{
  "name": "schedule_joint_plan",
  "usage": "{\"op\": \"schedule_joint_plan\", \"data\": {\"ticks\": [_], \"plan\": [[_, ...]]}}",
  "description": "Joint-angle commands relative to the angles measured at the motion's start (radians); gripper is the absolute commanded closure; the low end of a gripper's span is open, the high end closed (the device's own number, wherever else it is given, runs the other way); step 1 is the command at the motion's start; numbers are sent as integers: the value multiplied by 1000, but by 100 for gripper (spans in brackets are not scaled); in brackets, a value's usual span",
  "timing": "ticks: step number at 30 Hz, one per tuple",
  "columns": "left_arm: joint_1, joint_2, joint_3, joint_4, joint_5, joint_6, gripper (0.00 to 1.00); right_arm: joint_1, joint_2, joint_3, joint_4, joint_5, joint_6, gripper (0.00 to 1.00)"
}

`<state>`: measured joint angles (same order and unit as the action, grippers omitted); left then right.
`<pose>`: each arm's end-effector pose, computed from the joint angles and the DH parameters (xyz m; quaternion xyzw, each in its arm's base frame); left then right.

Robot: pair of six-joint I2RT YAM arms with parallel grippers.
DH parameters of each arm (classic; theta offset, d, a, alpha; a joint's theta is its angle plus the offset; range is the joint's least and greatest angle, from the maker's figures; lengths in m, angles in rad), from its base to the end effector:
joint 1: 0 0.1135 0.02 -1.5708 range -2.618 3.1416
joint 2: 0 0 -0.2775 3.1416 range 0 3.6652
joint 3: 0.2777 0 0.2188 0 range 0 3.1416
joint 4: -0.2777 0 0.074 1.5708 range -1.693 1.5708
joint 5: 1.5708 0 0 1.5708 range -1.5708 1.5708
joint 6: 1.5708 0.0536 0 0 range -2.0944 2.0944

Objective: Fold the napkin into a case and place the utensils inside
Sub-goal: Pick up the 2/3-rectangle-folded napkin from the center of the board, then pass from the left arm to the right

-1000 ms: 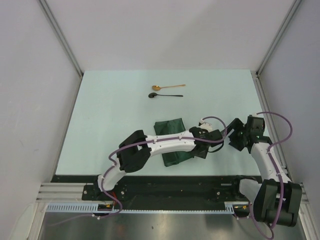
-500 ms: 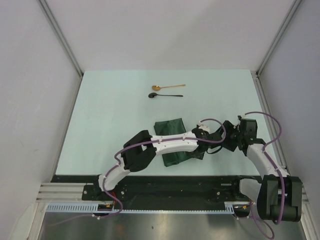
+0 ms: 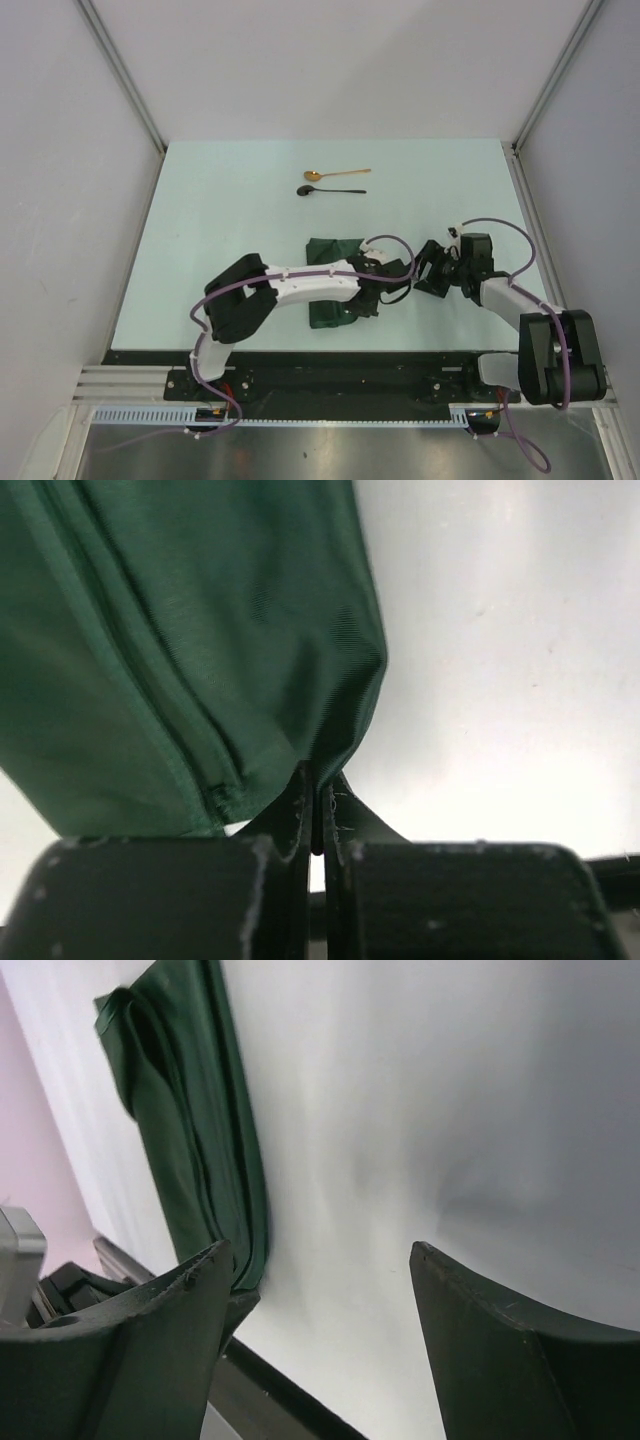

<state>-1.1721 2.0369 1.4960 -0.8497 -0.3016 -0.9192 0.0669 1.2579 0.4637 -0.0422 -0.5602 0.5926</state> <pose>0.1616 -0.3426 0.1813 0.1108 0.9785 -0.0020 0.1741 0.2025 0.0421 0.1808 0.1372 0.8919 0.3558 0.2429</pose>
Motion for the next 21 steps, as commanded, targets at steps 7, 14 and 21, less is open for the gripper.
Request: {"op": "schedule_joint_plan", "data": {"ticks": [7, 14, 21], "plan": [[52, -254, -215, 198, 105, -1, 100, 157, 101, 26, 254, -66, 128, 19], [58, -294, -249, 192, 122, 2, 100, 257, 208, 41, 377, -32, 219, 18], [71, -343, -290, 195, 117, 0, 100, 329, 322, 111, 389, 9, 251, 18]]}}
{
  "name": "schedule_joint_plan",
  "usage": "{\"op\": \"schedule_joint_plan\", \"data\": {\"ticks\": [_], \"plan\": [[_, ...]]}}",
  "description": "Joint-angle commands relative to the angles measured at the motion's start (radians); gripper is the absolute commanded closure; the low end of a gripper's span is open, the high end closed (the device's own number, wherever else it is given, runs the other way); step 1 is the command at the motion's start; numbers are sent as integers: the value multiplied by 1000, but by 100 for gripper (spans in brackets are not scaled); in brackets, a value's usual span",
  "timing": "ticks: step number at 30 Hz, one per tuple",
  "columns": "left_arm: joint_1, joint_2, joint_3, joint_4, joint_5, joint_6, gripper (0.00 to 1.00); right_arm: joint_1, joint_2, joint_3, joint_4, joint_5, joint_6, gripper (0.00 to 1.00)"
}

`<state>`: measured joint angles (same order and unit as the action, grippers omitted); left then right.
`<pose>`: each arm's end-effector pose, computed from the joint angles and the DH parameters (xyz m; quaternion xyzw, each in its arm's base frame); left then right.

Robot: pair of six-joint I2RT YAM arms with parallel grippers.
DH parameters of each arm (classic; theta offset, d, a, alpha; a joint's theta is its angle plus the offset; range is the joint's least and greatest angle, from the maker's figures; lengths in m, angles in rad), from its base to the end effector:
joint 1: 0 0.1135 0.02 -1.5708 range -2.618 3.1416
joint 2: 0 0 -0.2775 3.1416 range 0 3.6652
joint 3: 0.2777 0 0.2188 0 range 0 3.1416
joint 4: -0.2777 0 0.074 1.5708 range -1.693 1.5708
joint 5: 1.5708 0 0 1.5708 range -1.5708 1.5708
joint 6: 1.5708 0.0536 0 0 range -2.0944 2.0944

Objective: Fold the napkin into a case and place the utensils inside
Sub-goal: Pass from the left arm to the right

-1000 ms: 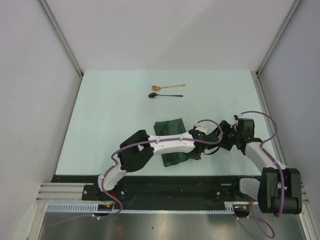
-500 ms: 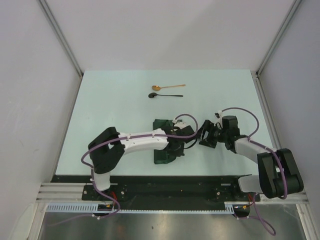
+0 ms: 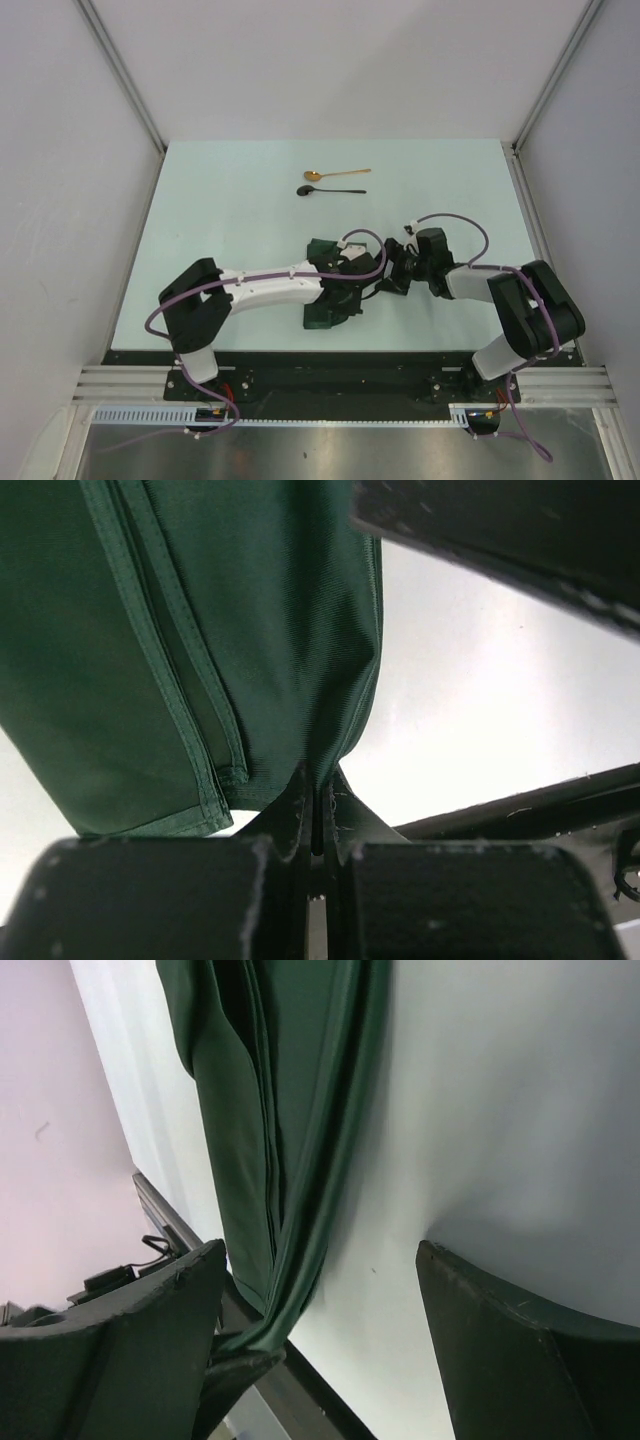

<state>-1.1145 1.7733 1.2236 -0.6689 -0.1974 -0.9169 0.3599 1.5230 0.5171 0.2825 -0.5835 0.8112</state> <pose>0.1549 -0.2918 0.2078 0.0795 0.9767 -0.0970 0.1743 0.2320 0.1189 0.1665 0.0801 0.8774 0.4361 0.1833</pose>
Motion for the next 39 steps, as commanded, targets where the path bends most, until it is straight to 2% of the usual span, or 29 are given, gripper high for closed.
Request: {"op": "schedule_joint_plan", "data": {"ticks": [1, 8, 23, 29, 34, 35, 37, 39], "plan": [[16, -84, -21, 14, 13, -2, 100, 42, 69, 72, 73, 34, 36, 18], [24, -114, -47, 20, 13, -2, 100, 70, 173, 113, 145, 33, 81, 24], [27, -152, -82, 51, 27, 4, 100, 59, 336, 176, 247, 14, 112, 45], [27, -164, -131, 109, 58, 13, 100, 36, 381, 216, 257, 2, 71, 59], [28, -175, -182, 201, 111, 53, 100, 27, 390, 233, 245, -12, 29, 77], [28, -175, -188, 215, 118, 59, 100, 28, 387, 236, 242, -9, 19, 86], [31, -172, -200, 248, 153, 79, 100, 31, 375, 248, 204, 10, -9, 94], [35, -167, -211, 268, 179, 98, 94, 37, 367, 287, 117, 23, -52, 100]]}}
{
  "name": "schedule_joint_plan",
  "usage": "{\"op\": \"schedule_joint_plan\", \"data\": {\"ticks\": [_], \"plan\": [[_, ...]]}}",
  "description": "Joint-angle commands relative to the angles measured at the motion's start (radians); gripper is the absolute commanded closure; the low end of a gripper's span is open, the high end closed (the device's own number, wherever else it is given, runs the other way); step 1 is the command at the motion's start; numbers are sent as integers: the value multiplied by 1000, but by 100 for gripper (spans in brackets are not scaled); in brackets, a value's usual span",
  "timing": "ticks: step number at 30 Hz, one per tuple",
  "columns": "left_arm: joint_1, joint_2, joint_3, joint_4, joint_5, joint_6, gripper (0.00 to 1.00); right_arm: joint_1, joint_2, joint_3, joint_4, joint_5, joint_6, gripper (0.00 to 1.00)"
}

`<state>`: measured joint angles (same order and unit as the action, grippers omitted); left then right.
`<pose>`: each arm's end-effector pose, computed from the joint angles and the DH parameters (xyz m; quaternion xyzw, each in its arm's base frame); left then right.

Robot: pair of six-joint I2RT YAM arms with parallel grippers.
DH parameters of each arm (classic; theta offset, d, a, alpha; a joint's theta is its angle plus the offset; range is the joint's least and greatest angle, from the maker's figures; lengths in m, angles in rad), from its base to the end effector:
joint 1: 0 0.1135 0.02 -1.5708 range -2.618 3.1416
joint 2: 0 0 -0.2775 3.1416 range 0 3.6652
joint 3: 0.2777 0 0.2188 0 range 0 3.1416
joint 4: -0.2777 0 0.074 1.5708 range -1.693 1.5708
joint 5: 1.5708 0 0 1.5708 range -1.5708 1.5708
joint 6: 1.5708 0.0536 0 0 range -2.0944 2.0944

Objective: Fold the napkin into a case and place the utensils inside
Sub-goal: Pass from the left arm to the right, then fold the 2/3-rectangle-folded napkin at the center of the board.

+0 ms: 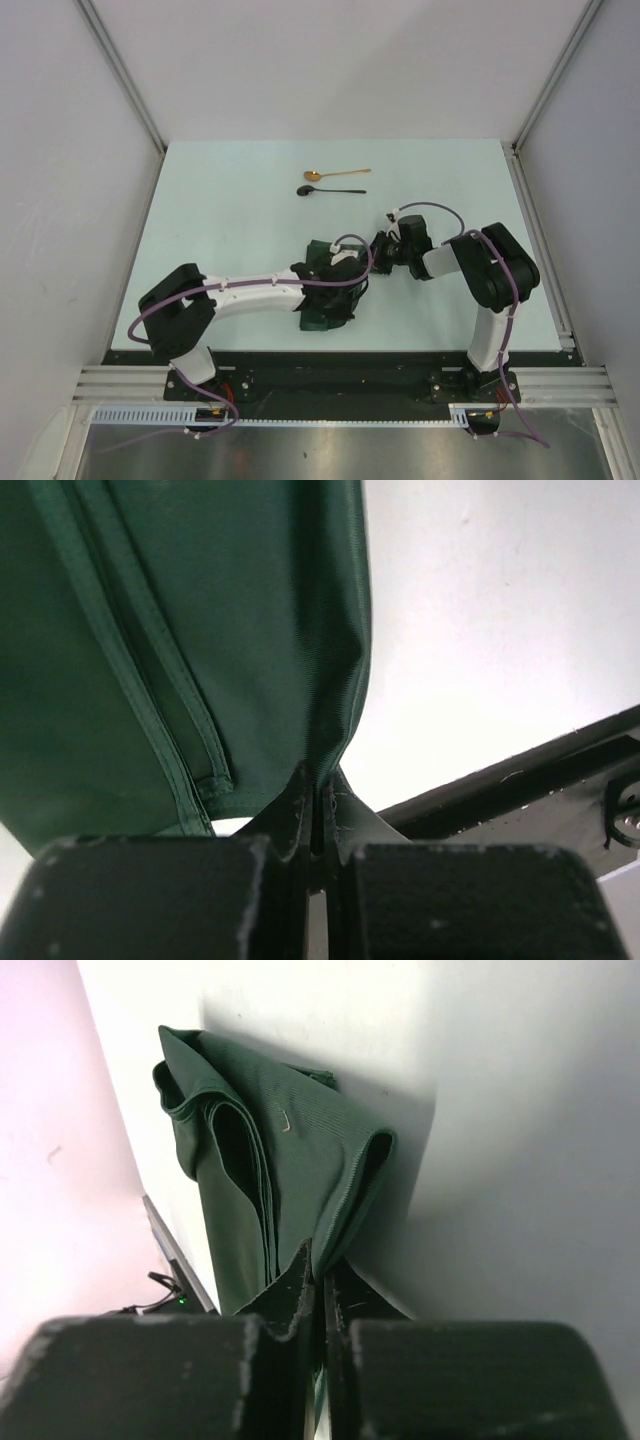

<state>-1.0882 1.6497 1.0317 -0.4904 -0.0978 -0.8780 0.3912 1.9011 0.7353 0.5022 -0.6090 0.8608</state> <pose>0.1461 -0.2677 0.2031 0.0909 0.9680 -0.1641 0.1665 0.3035 0.1584 0.1336 0.0717 0.8646 0.4633 0.1809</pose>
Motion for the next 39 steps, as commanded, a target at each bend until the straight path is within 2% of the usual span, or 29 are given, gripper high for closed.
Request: {"op": "schedule_joint_plan", "data": {"ticks": [1, 3, 4, 7, 10, 13, 14, 16, 17, 18, 20, 21, 24, 29, 33, 39], "plan": [[8, -47, -27, 101, 87, 65, 86, 17, -22, 79, -129, 67, -111, 100], [10, -56, -51, 136, 118, 73, 77, 20, -34, 101, -197, 90, -135, 100], [13, -68, -61, 147, 125, 74, 69, 24, -46, 107, -220, 112, -140, 100], [31, -87, -79, 174, 165, 89, 56, 28, -65, 122, -283, 139, -157, 100], [56, -125, -91, 179, 191, 112, 50, 34, -85, 131, -324, 167, -172, 100], [91, -185, -97, 171, 179, 149, 50, 43, -91, 142, -350, 187, -186, 100], [114, -203, -102, 164, 152, 152, 50, 41, -93, 145, -364, 192, -186, 100], [152, -261, -134, 176, 101, 155, 58, 49, -91, 156, -370, 202, -186, 100], [215, -271, -140, 188, 101, 155, 60, 54, -93, 162, -384, 206, -189, 100], [250, -272, -142, 197, 101, 154, 68, 61, -93, 170, -393, 222, -190, 100], [350, -248, -125, 232, 107, 162, 75, 74, -97, 190, -424, 239, -195, 100], [375, -205, -84, 236, 110, 163, 81, 86, -102, 194, -433, 255, -192, 100], [448, -122, 0, 271, 119, 168, 88, 95, -106, 222, -479, 281, -189, 100], [523, 73, 74, 324, 133, 148, 93, 115, -119, 265, -567, 330, -197, 100], [537, 146, 67, 403, 211, 114, 93, 123, -120, 286, -608, 359, -200, 100], [537, 214, 67, 444, 222, 93, 94, 158, -114, 360, -678, 402, -207, 100]]}}
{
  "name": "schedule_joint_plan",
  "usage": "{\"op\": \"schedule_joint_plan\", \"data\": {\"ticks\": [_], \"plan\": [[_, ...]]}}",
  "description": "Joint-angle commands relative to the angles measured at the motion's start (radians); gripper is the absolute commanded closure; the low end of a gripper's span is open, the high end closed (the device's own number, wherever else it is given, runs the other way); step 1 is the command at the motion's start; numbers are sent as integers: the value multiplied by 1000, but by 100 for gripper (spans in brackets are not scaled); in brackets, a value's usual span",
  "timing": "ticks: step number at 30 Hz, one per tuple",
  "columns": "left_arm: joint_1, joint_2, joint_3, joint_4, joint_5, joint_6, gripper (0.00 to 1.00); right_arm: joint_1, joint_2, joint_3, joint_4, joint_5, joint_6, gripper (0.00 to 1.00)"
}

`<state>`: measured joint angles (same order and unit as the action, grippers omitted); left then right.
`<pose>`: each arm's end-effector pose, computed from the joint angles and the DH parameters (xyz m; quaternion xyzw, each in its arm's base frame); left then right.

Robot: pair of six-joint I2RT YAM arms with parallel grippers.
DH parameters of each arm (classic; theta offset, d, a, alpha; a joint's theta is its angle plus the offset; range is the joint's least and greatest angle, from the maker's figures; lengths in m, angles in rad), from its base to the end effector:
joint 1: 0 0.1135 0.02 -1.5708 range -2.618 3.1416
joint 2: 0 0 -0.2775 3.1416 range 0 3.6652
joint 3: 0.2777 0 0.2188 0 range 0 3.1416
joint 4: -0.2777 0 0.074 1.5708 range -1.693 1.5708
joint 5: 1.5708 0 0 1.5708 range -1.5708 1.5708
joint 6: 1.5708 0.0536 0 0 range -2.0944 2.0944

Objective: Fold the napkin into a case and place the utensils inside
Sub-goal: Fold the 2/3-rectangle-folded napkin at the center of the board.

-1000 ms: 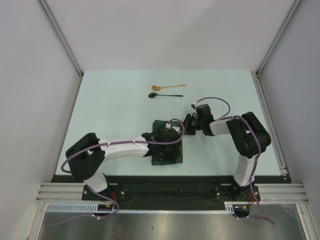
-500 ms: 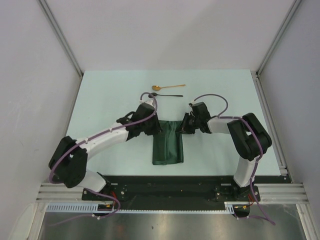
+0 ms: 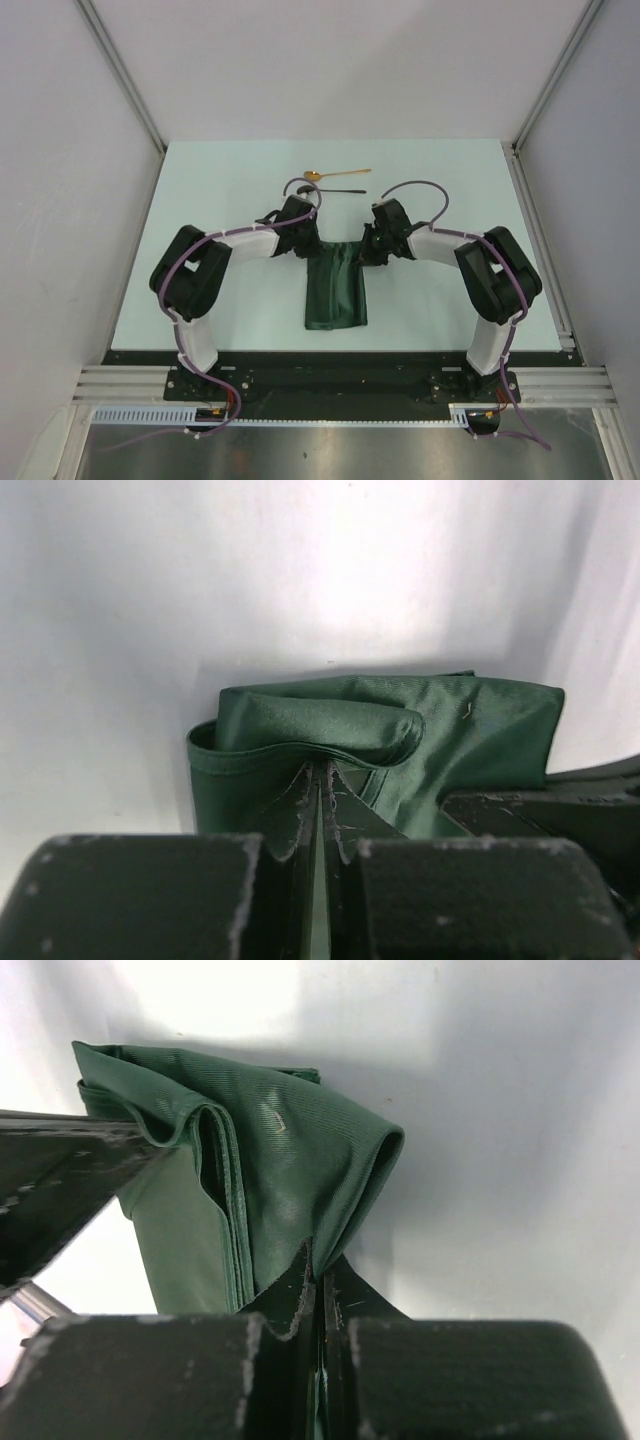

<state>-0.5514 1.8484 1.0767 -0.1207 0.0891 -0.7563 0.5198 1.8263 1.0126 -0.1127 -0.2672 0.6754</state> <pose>0.3115 -0.1972 0.1775 -0.0816 0.9387 -0.2355 0.2383 0.3000 0.1880 0.1698 0.0310 0.9405 0.2810 0.1884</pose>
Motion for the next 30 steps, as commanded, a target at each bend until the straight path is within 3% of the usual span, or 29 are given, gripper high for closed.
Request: {"op": "schedule_joint_plan", "data": {"ticks": [1, 14, 27, 30], "plan": [[2, 17, 17, 81, 38, -35, 94, 37, -39, 98, -93, 69, -25, 100], [4, 28, -24, 112, 63, -67, 94, 200, 96, 383, -407, 322, 105, 100], [28, -17, -38, 101, 147, -90, 93, 207, 143, 345, -275, 238, 220, 100], [53, -61, -34, 67, 188, -98, 89, 198, 154, 342, -277, 227, 220, 100]]}}
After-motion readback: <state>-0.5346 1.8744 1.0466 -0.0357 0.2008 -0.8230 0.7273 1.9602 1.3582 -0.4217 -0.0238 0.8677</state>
